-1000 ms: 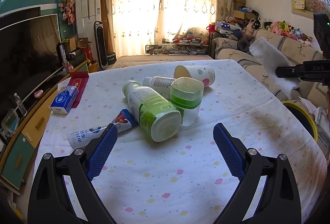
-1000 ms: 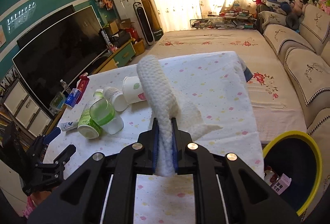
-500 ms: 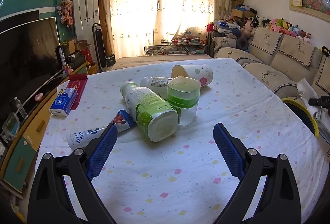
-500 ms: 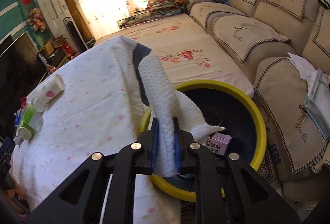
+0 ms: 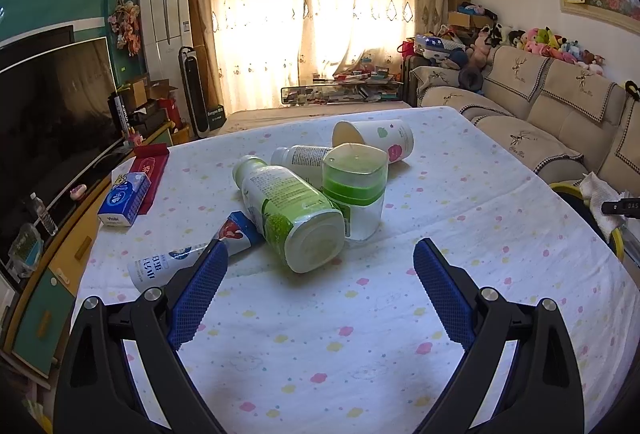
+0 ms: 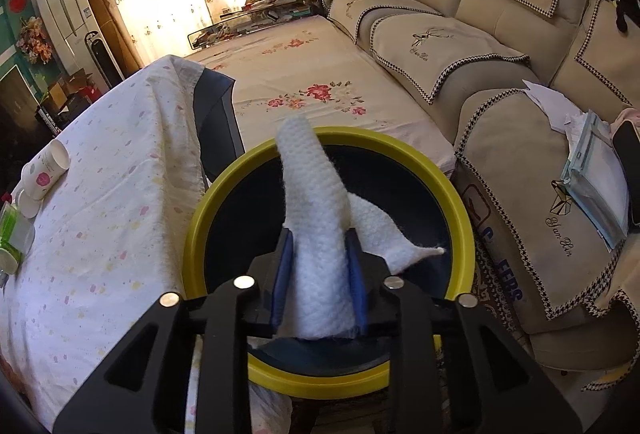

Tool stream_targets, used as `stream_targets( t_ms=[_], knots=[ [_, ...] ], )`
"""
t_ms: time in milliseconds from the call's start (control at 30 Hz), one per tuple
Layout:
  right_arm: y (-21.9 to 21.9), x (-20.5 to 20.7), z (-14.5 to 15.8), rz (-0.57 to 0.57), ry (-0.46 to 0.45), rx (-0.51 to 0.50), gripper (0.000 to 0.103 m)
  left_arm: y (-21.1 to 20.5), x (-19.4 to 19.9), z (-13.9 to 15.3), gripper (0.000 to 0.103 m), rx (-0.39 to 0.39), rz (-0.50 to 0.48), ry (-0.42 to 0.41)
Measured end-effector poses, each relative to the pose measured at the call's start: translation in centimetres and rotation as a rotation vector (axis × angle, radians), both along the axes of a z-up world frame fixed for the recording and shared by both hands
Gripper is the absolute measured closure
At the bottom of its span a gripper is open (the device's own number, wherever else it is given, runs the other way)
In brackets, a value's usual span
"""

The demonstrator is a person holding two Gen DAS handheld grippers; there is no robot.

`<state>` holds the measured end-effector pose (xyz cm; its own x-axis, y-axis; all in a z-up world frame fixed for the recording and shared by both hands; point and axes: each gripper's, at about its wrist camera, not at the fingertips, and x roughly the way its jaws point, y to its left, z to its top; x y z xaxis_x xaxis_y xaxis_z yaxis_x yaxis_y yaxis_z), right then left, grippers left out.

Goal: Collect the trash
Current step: 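Carry the white tissue over the bin and open the right tool, then grasp the white toothpaste tube with the left tool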

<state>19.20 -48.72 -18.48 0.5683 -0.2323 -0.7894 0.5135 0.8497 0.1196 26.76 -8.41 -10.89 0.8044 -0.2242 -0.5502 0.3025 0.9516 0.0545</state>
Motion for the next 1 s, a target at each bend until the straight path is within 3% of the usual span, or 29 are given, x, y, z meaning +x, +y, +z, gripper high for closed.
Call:
stream_targets(
  t_ms=[200,467,700,867,1000],
  knots=[
    [0.5,0.0,0.3,0.005,-0.003,-0.024,0.059,0.0,0.0,0.0,0.010,0.000,0.000,-0.001],
    [1.5,0.5,0.5,0.038,-0.010,-0.011,0.056,0.5,0.3,-0.1,0.010,-0.015,0.014,0.017],
    [1.8,0.8,0.4,0.063,-0.022,0.014,0.053,2.0,2.3,-0.8,0.010,-0.041,0.113,0.078],
    [1.3,0.7,-0.2,0.060,-0.026,0.040,0.051,1.3,4.3,-1.3,0.010,-0.057,0.090,0.180],
    [0.7,0.4,-0.5,0.053,-0.037,0.066,0.051,1.8,4.5,0.5,0.010,0.002,0.099,0.118]
  ],
)
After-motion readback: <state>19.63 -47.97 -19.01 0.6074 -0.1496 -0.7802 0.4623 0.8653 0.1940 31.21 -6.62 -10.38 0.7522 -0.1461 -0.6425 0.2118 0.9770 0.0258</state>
